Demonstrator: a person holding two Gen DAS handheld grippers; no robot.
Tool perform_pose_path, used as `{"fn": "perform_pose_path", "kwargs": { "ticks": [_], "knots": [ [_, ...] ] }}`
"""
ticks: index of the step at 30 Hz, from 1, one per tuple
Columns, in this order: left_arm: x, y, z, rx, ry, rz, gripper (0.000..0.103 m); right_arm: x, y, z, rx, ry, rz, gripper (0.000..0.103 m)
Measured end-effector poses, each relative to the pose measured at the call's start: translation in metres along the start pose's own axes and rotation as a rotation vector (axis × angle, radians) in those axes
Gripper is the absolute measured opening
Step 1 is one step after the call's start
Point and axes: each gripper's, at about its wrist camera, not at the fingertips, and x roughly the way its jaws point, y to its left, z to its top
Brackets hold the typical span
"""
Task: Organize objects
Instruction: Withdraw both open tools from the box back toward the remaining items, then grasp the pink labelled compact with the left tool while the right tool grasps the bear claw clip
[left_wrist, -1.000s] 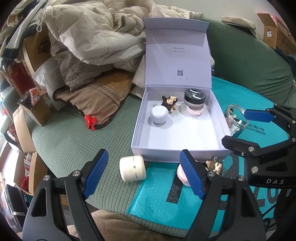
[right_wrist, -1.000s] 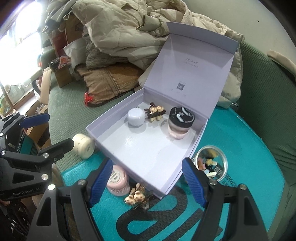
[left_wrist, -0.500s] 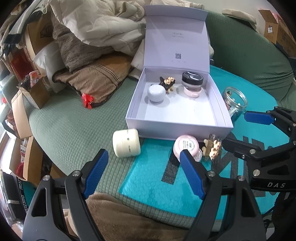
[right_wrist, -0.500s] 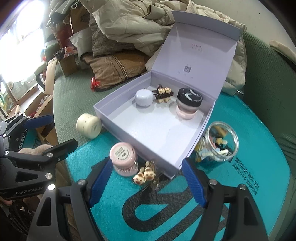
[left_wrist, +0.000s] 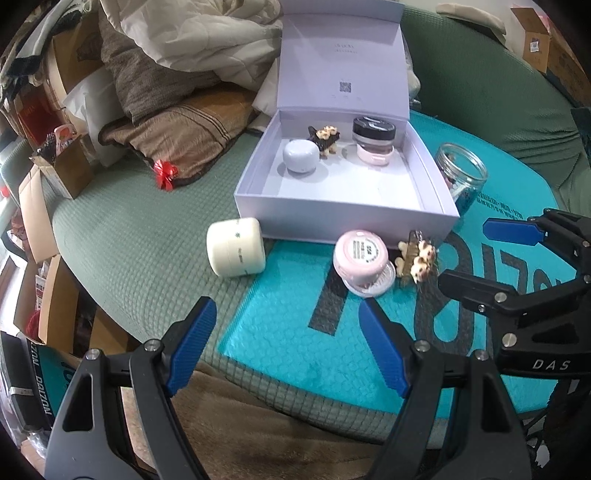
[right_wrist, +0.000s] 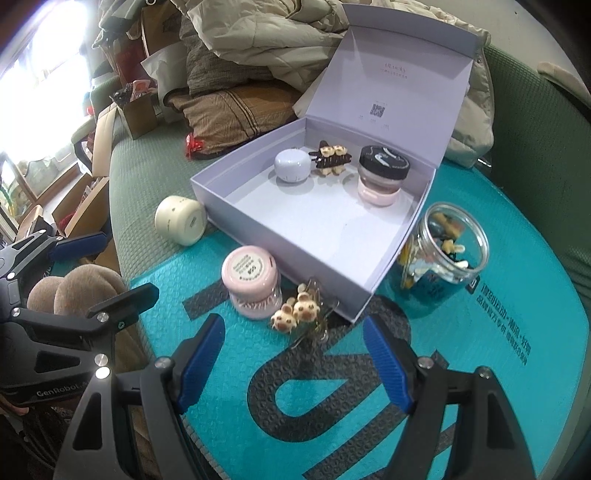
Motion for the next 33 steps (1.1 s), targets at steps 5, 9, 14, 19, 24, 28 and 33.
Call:
{"fn": "perform_pose_path", "kwargs": {
  "ticks": [5,9,14,19,24,28,33],
  "knots": [
    [0.008,-0.004,-0.009,-0.003,0.030,-0.021,0.079,0.005,-0.002,-0.010,0.001,0.001,0.002,0.078],
    [0.014,-0.004,-0.012,-0.014,0.048,-0.041,0.079,0.011,-0.006,-0.017,0.020,0.005,0.021,0.078],
    [0.023,-0.002,-0.014,-0.036,0.069,-0.069,0.079,0.018,-0.010,-0.023,0.039,0.003,0.034,0.078],
    [0.031,-0.003,-0.013,-0.037,0.084,-0.079,0.079,0.027,-0.013,-0.023,0.051,-0.001,0.048,0.078],
    [0.040,-0.001,-0.011,-0.039,0.095,-0.083,0.079,0.039,-0.015,-0.019,0.053,0.003,0.060,0.078],
    [0.047,0.001,-0.008,-0.043,0.104,-0.085,0.079,0.049,-0.018,-0.015,0.058,0.005,0.075,0.078],
    [0.054,0.002,-0.005,-0.042,0.112,-0.090,0.079,0.059,-0.021,-0.012,0.071,0.008,0.113,0.074]
  ]
}}
